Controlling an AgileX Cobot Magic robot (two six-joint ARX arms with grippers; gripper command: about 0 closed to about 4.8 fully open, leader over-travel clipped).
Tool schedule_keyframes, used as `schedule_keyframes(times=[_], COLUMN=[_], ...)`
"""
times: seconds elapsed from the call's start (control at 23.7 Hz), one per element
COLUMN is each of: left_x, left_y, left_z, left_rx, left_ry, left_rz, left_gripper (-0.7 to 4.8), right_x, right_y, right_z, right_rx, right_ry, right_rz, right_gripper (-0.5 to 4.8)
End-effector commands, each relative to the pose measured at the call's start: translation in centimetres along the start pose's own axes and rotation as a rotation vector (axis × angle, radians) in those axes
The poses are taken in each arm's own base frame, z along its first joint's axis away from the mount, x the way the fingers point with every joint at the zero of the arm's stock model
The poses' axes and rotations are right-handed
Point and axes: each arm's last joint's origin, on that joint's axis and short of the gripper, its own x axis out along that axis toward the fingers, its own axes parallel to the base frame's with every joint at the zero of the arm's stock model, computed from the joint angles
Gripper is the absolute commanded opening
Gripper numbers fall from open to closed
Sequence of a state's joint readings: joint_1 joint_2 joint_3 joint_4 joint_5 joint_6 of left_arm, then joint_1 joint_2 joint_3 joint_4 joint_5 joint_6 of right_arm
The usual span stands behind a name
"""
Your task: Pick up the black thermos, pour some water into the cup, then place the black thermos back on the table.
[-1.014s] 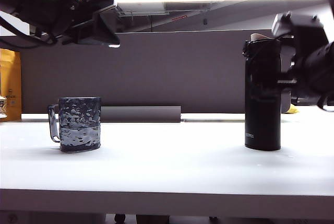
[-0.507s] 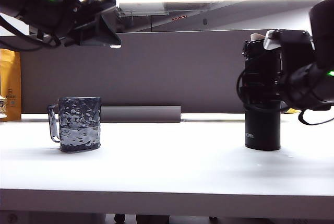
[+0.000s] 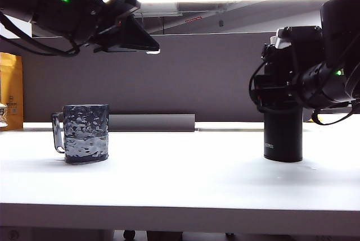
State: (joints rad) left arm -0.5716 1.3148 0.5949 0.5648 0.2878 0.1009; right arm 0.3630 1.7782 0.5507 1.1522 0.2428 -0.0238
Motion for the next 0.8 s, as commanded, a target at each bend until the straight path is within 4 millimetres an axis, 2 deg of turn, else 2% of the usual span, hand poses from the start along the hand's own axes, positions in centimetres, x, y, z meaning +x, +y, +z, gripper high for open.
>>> schedule_keyframes(times=[0.04, 0.08, 0.17, 0.21, 0.34, 0.38, 0.42, 0.55, 0.68, 0.8], left_x=[0.1, 0.1, 0.1, 0.1, 0.1, -0.2, -0.7, -3.1, -6.1, -7.3], left_y=[-0.6, -0.6, -0.6, -0.6, -0.5, -0.4, -0.3, 0.3, 2.1, 4.3], left_z=[0.4, 0.4, 0.4, 0.4, 0.4, 0.5, 0.8, 1.6, 1.8, 1.8], left_rx=[0.013, 0.013, 0.012, 0.012, 0.012, 0.01, 0.007, 0.023, -0.011, -0.115], left_ry=[-0.022, -0.02, -0.02, -0.02, -0.02, -0.007, 0.014, 0.106, 0.414, 0.417], left_rz=[-0.027, -0.027, -0.027, -0.027, -0.01, 0.047, 0.118, 0.326, 0.41, 0.52], left_gripper=[-0.05, -0.05, -0.05, -0.05, -0.05, -0.05, -0.05, -0.05, -0.05, -0.05], right_x=[0.1, 0.1, 0.1, 0.1, 0.2, 0.3, 0.4, 1.6, 3.6, 6.1], right_y=[0.0, 0.0, 0.0, 0.0, 0.2, 0.6, 1.2, 3.6, 6.2, 8.9], right_z=[0.1, 0.1, 0.1, 0.2, 1.1, 2.1, 3.4, 8.6, 13.9, 16.0], right_rx=[-0.001, -0.001, -0.001, -0.001, -0.02, -0.066, -0.12, -0.307, -0.427, -0.539], right_ry=[-0.007, -0.007, -0.008, -0.009, -0.05, -0.066, -0.091, -0.156, -0.252, -0.346], right_rz=[-0.009, -0.009, -0.005, -0.005, 0.038, 0.089, 0.13, 0.254, 0.347, 0.382], right_gripper=[3.71, 3.37, 1.87, 1.65, 1.65, 1.64, 1.45, 1.44, 1.44, 1.44])
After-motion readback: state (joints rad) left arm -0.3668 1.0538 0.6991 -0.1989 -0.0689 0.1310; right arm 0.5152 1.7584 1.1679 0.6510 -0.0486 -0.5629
